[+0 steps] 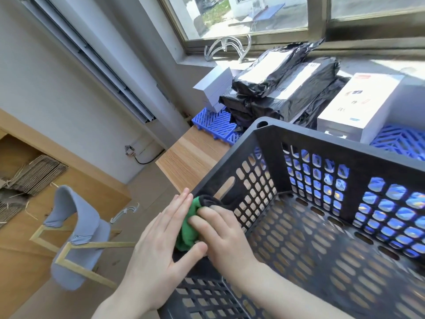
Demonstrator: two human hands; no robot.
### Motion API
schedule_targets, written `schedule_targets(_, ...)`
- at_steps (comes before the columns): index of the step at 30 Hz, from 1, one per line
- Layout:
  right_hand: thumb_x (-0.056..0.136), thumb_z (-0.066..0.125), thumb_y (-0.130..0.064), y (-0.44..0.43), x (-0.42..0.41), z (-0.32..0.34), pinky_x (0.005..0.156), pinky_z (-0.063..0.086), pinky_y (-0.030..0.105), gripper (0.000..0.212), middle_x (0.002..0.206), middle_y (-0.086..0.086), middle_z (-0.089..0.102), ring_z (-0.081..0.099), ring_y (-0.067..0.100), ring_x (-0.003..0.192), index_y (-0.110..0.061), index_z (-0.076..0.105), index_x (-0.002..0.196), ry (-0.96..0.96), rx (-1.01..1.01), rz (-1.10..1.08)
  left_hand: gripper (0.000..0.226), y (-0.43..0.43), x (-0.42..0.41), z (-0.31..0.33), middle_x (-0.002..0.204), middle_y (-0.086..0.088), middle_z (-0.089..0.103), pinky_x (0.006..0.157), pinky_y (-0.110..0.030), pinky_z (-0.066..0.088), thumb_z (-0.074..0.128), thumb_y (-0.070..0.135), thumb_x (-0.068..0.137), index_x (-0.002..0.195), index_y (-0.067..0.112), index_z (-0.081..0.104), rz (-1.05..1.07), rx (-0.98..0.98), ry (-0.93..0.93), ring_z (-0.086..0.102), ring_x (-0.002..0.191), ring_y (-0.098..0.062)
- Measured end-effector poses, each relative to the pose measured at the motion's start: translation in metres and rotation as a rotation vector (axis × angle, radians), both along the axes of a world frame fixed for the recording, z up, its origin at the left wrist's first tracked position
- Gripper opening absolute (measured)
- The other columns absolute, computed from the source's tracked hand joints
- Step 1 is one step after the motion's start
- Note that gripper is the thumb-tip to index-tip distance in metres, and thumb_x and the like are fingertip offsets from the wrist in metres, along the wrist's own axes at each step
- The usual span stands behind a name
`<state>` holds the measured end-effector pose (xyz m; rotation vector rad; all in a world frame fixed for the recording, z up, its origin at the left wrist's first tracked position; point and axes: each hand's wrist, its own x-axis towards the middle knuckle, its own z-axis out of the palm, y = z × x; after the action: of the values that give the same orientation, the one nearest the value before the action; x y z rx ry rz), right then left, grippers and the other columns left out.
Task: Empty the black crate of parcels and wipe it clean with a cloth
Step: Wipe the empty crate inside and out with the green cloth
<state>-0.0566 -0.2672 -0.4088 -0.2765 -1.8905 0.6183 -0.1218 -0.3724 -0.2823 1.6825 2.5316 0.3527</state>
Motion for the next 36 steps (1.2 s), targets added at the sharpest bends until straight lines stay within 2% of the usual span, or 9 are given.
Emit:
schedule_targets(3,0.097,0.052,-0.007,0.015,0.001,-0.001,0.088,0.048,0.035,0.021,0.117,0.002,0.055,0.055,0.023,0.103,-0.013,0.055,0.116,0.009,0.003,0.007,0.075,0.0,0.0,0.0,0.158,0.029,0.009,0.116,-0.04,0.028,0.041,0.067,0.086,0.153,0.041,0.015,0.001,-0.006,0.002,0.011,0.146,0.005)
schedule_targets(9,0.084,0.057,0.009,0.091,0.004,0.028,0.103,0.033,0.018,0.04,0.121,0.01,0.058,0.05,0.021,0.111,-0.003,0.057,0.121,0.105,-0.43,-0.271,0.075,0.0,0.003,0.001,0.156,0.035,0.005,0.115,-0.038,0.026,0.037,0.071,0.083,0.15,0.049,0.01,0.022,-0.017,-0.001,0.009,0.144,0.009)
schedule_targets(12,0.084,0.056,0.009,0.115,0.003,0.04,0.1,0.031,0.012,0.042,0.119,0.008,0.057,0.05,0.017,0.11,-0.003,0.056,0.123,0.135,-0.463,-0.338,0.075,0.0,0.004,0.002,0.155,0.037,0.005,0.114,-0.04,0.027,0.035,0.073,0.082,0.149,0.052,0.009,0.032,-0.022,-0.004,0.01,0.143,0.01)
schedule_targets(15,0.085,0.055,0.008,0.106,0.001,0.018,0.104,0.036,0.022,0.043,0.123,0.01,0.056,0.051,0.022,0.114,-0.003,0.055,0.126,0.078,-0.458,-0.334,0.075,0.0,0.005,0.003,0.154,0.038,0.005,0.113,-0.042,0.03,0.036,0.072,0.081,0.149,0.053,0.009,0.038,-0.024,-0.008,0.011,0.143,0.01)
schedule_targets(18,0.089,0.053,0.003,0.094,0.004,-0.015,0.1,0.042,0.037,0.041,0.125,0.008,0.054,0.05,0.021,0.114,-0.009,0.05,0.129,0.0,-0.645,-0.346,0.075,0.0,0.006,0.003,0.154,0.038,0.006,0.113,-0.044,0.031,0.036,0.071,0.081,0.149,0.054,0.009,0.038,-0.024,-0.009,0.011,0.143,0.01)
schedule_targets(22,0.091,0.051,0.001,0.093,0.003,-0.022,0.099,0.043,0.041,0.039,0.124,0.007,0.053,0.049,0.02,0.115,-0.008,0.048,0.129,-0.003,-0.748,-0.342,0.075,0.001,0.004,0.003,0.155,0.036,0.008,0.114,-0.044,0.03,0.037,0.071,0.082,0.149,0.051,0.012,0.034,-0.023,-0.021,0.013,0.143,0.009)
schedule_targets(27,0.086,0.053,0.01,0.093,0.002,0.028,0.107,0.037,0.027,0.041,0.124,0.009,0.056,0.05,0.016,0.119,-0.002,0.054,0.125,0.18,-0.532,-0.269,0.075,0.0,0.004,0.002,0.155,0.035,0.009,0.112,-0.041,0.03,0.038,0.07,0.082,0.15,0.05,0.014,0.031,-0.013,-0.021,0.015,0.143,0.009)
schedule_targets(30,0.087,0.053,0.01,0.1,-0.003,0.041,0.11,0.036,0.031,0.041,0.128,0.011,0.056,0.05,0.021,0.124,0.0,0.054,0.127,0.227,-0.448,-0.274,0.074,0.0,0.003,0.002,0.155,0.035,0.01,0.111,-0.039,0.03,0.039,0.068,0.083,0.15,0.049,0.015,0.025,-0.019,-0.022,0.015,0.143,0.009)
schedule_targets(36,0.087,0.051,0.008,0.095,0.001,-0.03,0.106,0.039,0.035,0.048,0.133,0.011,0.051,0.047,0.023,0.123,-0.008,0.047,0.132,-0.02,-0.577,-0.356,0.075,0.0,0.004,0.002,0.154,0.037,0.008,0.113,-0.043,0.032,0.036,0.072,0.081,0.149,0.052,0.013,0.041,-0.016,-0.021,0.014,0.142,0.011)
